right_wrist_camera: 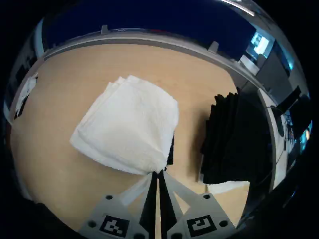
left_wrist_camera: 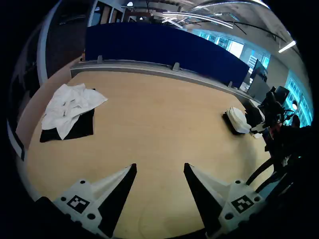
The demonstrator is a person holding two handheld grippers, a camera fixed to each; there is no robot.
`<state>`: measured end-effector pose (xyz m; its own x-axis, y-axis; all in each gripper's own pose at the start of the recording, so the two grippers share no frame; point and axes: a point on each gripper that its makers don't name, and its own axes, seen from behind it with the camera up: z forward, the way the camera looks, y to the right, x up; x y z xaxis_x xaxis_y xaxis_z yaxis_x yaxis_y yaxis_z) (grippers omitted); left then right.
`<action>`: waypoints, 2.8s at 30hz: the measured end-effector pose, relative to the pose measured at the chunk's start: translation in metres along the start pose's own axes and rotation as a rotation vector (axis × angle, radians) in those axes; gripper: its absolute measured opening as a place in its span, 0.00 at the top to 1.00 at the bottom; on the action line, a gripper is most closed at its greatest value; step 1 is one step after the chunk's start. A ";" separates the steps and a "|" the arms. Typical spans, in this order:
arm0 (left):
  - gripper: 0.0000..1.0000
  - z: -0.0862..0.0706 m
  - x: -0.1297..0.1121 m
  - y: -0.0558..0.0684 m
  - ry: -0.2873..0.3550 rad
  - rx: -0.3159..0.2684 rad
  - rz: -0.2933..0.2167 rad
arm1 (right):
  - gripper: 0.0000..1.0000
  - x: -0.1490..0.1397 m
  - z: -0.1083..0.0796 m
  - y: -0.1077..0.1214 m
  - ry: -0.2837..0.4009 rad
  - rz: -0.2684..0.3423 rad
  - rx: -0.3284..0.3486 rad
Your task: Fold towel
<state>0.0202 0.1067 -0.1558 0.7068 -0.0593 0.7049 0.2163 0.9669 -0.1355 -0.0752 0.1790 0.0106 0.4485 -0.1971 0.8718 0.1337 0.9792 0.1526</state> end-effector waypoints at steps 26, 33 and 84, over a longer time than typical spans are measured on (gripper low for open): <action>0.13 0.002 0.000 0.001 -0.005 -0.001 0.007 | 0.54 -0.022 0.000 -0.014 0.021 0.051 0.013; 0.12 0.004 0.002 0.003 -0.008 -0.010 0.015 | 0.42 -0.017 -0.009 -0.018 0.064 0.052 0.026; 0.13 0.002 -0.010 0.007 -0.037 0.060 -0.013 | 0.86 0.093 0.045 0.013 0.122 0.044 0.153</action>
<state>0.0130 0.1141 -0.1628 0.6782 -0.0640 0.7321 0.1838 0.9793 -0.0846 -0.0718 0.1757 0.1148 0.5562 -0.1488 0.8176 -0.0199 0.9812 0.1921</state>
